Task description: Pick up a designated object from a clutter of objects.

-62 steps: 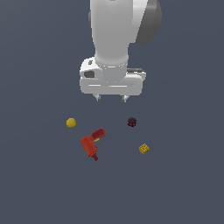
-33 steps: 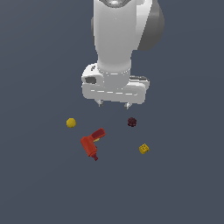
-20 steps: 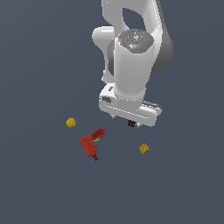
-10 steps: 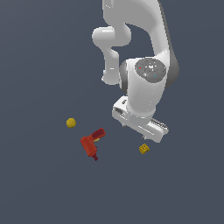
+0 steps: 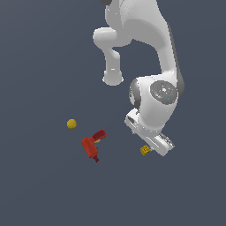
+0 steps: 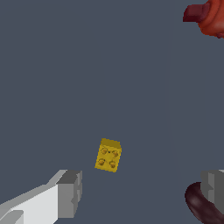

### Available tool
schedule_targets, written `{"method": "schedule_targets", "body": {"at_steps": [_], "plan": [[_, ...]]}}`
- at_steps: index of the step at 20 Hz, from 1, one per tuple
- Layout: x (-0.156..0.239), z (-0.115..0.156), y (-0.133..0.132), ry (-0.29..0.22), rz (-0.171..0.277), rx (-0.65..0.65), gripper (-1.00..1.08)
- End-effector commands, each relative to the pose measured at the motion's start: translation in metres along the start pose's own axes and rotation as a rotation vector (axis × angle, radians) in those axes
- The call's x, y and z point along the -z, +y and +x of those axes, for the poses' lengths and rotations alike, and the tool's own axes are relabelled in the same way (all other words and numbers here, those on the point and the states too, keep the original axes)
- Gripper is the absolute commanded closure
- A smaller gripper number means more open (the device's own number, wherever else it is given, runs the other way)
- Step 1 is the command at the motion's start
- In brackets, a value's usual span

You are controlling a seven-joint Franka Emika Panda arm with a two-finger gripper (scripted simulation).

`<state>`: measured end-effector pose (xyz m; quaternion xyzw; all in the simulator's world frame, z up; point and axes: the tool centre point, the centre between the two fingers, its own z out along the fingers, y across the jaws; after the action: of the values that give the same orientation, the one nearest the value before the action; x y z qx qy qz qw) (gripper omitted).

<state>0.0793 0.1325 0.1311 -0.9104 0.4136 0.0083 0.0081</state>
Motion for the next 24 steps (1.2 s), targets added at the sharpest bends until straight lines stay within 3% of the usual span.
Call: {"method": "schedule_targets", "body": {"at_steps": [1,12,24], "plan": [[-0.014,-0.006,-0.007,0.004,-0.001,-0.055,-0.92],[-0.053,-0.024,-0.025,0.019,-0.005,-0.209,-0.92],[-0.066,-0.027,-0.027,0.022,-0.006,-0.233,-0.92]]}}
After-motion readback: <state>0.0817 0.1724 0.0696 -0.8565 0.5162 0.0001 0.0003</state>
